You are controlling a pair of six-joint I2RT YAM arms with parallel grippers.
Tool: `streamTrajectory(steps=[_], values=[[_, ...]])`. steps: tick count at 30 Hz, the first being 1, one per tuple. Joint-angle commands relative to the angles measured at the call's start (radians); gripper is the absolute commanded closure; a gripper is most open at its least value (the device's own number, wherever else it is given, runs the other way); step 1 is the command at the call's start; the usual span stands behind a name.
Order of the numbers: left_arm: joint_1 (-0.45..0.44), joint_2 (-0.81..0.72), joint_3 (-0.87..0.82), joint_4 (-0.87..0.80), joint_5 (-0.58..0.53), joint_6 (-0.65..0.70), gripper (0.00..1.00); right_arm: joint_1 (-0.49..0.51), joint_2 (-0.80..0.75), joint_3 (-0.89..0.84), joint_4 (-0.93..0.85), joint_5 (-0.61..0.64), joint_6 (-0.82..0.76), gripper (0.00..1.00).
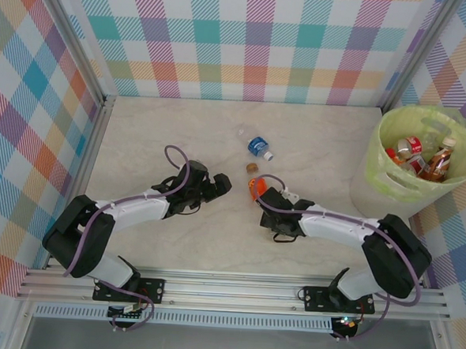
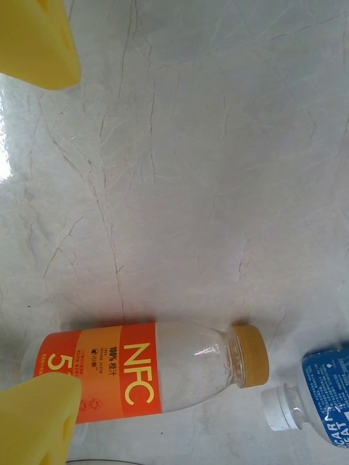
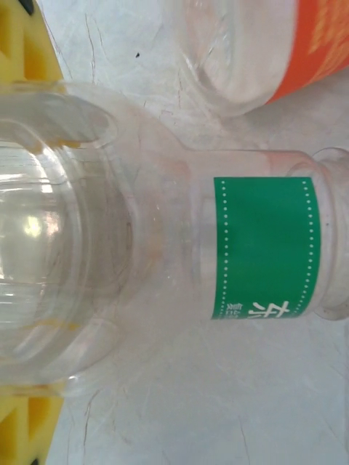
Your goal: Put the plastic bottles in the bin
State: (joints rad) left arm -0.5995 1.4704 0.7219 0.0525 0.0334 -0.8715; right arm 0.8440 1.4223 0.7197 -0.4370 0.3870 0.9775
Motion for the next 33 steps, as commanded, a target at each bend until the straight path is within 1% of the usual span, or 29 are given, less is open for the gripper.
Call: streamTrajectory(steps=[1, 5, 8, 11, 15, 16, 19, 21, 23, 28, 33], values=[[0.01, -0.01, -0.016, -0.014, -0.013, -0.006, 0.0, -0.005, -0.084, -0.029, -0.003, 0.076, -0.037, 0.41], [0.01, 0.001, -0.009, -0.008, -0.012, -0.016, 0.0, -0.004, -0.183, -0.066, 0.023, 0.124, -0.096, 0.45], [0.01, 0.002, -0.01, 0.003, -0.009, -0.023, 0.0, -0.005, -0.256, -0.07, 0.019, 0.185, -0.151, 0.45], [0.01, 0.004, -0.011, 0.001, -0.01, -0.024, 0.0, -0.005, -0.328, -0.069, 0.033, 0.244, -0.173, 0.47], [0.01, 0.011, -0.01, 0.002, -0.004, -0.028, 0.0, -0.006, -0.419, -0.084, 0.115, 0.315, -0.222, 0.49], [0.011, 0.014, -0.009, 0.004, 0.0, -0.031, 0.0, -0.009, -0.432, -0.085, 0.14, 0.35, -0.243, 0.49], [0.01, 0.023, -0.002, 0.01, 0.014, -0.03, 0.0, -0.036, -0.456, -0.078, 0.247, 0.376, -0.366, 0.49], [0.011, 0.032, 0.01, 0.009, 0.031, -0.024, 0.0, -0.083, -0.455, -0.056, 0.3, 0.369, -0.435, 0.5], [0.01, 0.044, 0.025, -0.003, 0.037, -0.021, 0.0, -0.132, -0.451, -0.033, 0.356, 0.336, -0.49, 0.5], [0.01, 0.047, 0.028, -0.01, 0.031, -0.034, 0.0, -0.234, -0.429, 0.027, 0.48, 0.19, -0.606, 0.51], [0.011, 0.044, 0.028, -0.015, 0.033, -0.034, 0.0, -0.328, -0.405, 0.127, 0.531, 0.078, -0.757, 0.52]])
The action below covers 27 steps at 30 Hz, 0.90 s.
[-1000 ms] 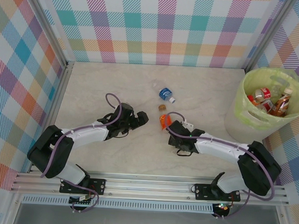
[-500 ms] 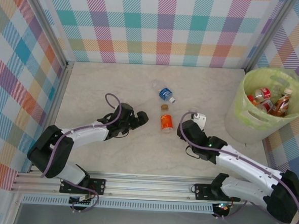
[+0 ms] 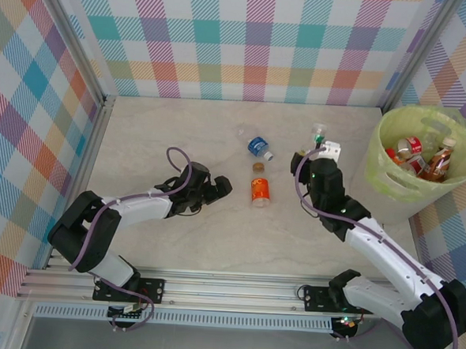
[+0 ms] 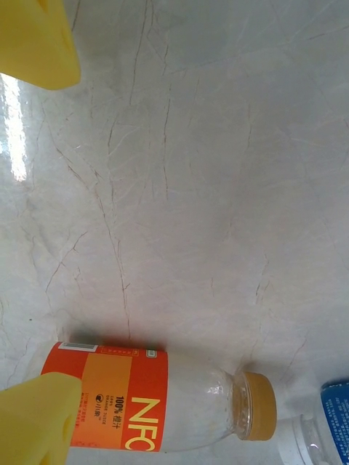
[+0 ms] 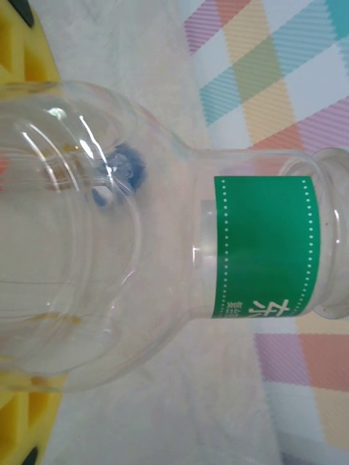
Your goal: Put the plastic bottles in the bin
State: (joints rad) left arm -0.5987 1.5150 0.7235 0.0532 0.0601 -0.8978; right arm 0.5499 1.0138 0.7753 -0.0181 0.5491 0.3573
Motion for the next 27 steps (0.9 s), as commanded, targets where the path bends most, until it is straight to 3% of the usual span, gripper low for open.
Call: streamTrajectory(steps=[1, 9, 20, 27], values=[[0.01, 0.001, 0.028, -0.016, 0.006, -0.007, 0.0, -0.054, 0.006, 0.088, 0.127, -0.101, -0.165, 0.52], [0.01, 0.023, 0.071, -0.048, 0.021, -0.004, 0.0, -0.25, 0.006, 0.205, 0.149, -0.183, -0.328, 0.52], [0.01, 0.049, 0.106, -0.071, 0.059, -0.003, 0.0, -0.601, 0.007, 0.395, -0.079, -0.22, -0.38, 0.52], [-0.025, 0.029, 0.248, -0.297, -0.078, 0.094, 0.0, -0.771, 0.048, 0.444, -0.163, -0.119, -0.422, 0.52]])
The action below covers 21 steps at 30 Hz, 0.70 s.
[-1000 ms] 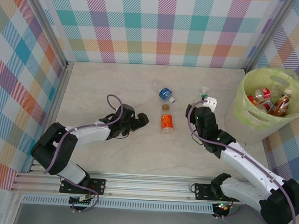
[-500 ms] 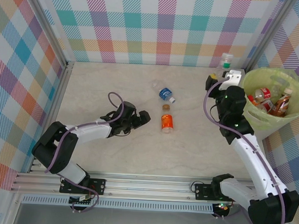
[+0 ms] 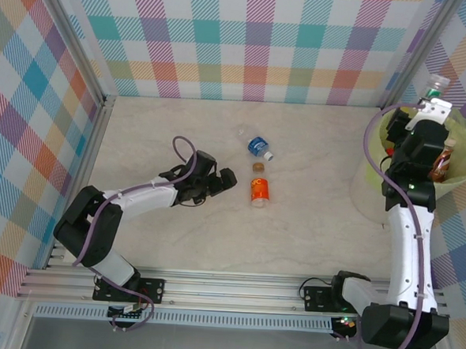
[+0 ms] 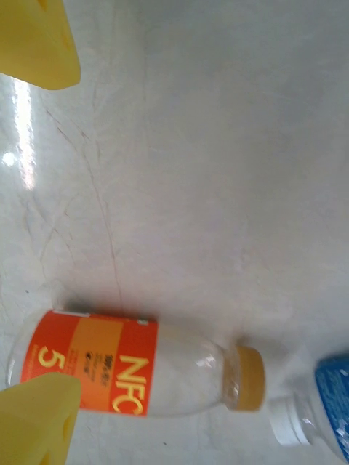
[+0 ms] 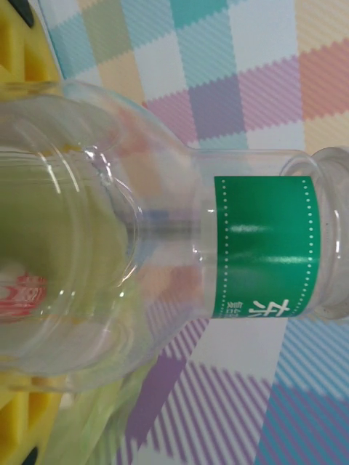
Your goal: Put the plastic bottles in the bin
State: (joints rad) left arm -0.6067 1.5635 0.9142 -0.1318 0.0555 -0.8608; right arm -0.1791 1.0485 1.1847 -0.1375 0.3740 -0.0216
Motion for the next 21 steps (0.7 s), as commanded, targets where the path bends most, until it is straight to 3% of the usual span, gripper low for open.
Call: streamTrajectory(steps=[1, 13, 17, 21], values=[[-0.028, -0.019, 0.073, -0.122, -0.091, 0.068, 0.0, -0.059, 0.018, 0.033, -0.044, 0.077, -0.049, 0.51], [-0.127, 0.103, 0.275, -0.258, -0.137, 0.11, 0.0, -0.164, 0.09, -0.01, -0.038, 0.227, -0.069, 0.47], [-0.147, 0.133, 0.317, -0.296, -0.139, 0.115, 0.0, -0.185, 0.127, 0.006, -0.089, 0.368, -0.04, 0.39], [-0.151, 0.146, 0.326, -0.307, -0.146, 0.111, 0.0, -0.2, 0.111, -0.002, -0.168, 0.372, 0.037, 0.28]])
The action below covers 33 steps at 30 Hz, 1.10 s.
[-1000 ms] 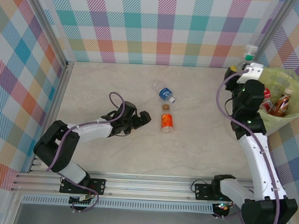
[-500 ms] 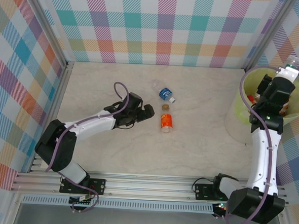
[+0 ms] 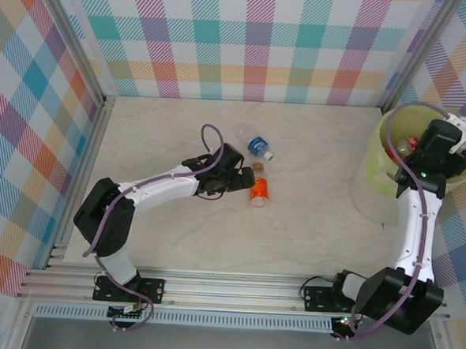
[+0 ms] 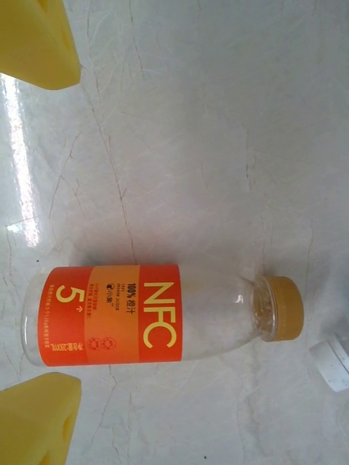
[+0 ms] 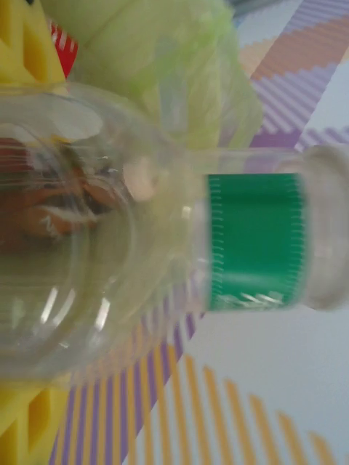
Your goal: Put the plastic bottles in the bin
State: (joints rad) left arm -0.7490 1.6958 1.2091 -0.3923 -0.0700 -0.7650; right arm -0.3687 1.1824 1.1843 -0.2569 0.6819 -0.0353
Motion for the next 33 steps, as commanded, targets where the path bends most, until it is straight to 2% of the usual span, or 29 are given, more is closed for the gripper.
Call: streamTrajectory(steps=[1, 4, 7, 9, 15, 18, 21, 26, 31, 33], values=[[-0.008, 0.018, 0.032, -0.046, -0.025, 0.012, 0.0, -0.01, -0.035, -0.006, -0.067, 0.061, 0.073, 0.23], [-0.01, 0.029, 0.036, -0.046, -0.024, 0.008, 0.0, -0.01, -0.057, 0.022, -0.137, 0.034, 0.111, 0.14], [-0.013, 0.052, 0.047, -0.044, 0.003, 0.027, 0.0, 0.001, -0.088, 0.073, -0.216, -0.069, 0.147, 0.06], [-0.02, 0.072, 0.063, -0.05, 0.005, 0.036, 0.0, 0.01, -0.125, 0.092, -0.245, -0.18, 0.176, 0.03], [-0.058, 0.146, 0.145, -0.081, 0.015, 0.088, 0.0, 0.014, -0.218, 0.052, -0.191, -0.82, 0.342, 0.0], [-0.08, 0.187, 0.182, -0.1, 0.024, 0.117, 0.0, 0.042, -0.216, 0.015, -0.132, -1.011, 0.438, 0.0], [-0.103, 0.228, 0.208, -0.11, 0.039, 0.14, 0.0, 0.131, -0.211, -0.024, -0.09, -1.065, 0.457, 0.0], [-0.128, 0.299, 0.256, -0.121, 0.045, 0.175, 0.01, 0.32, -0.172, -0.063, -0.096, -0.979, 0.44, 0.0], [-0.142, 0.353, 0.27, -0.099, -0.022, 0.181, 0.14, 0.422, -0.102, -0.112, -0.088, -0.926, 0.484, 0.0], [-0.141, 0.363, 0.267, -0.074, -0.03, 0.187, 0.25, 0.449, -0.075, -0.137, -0.076, -0.919, 0.534, 0.0]])
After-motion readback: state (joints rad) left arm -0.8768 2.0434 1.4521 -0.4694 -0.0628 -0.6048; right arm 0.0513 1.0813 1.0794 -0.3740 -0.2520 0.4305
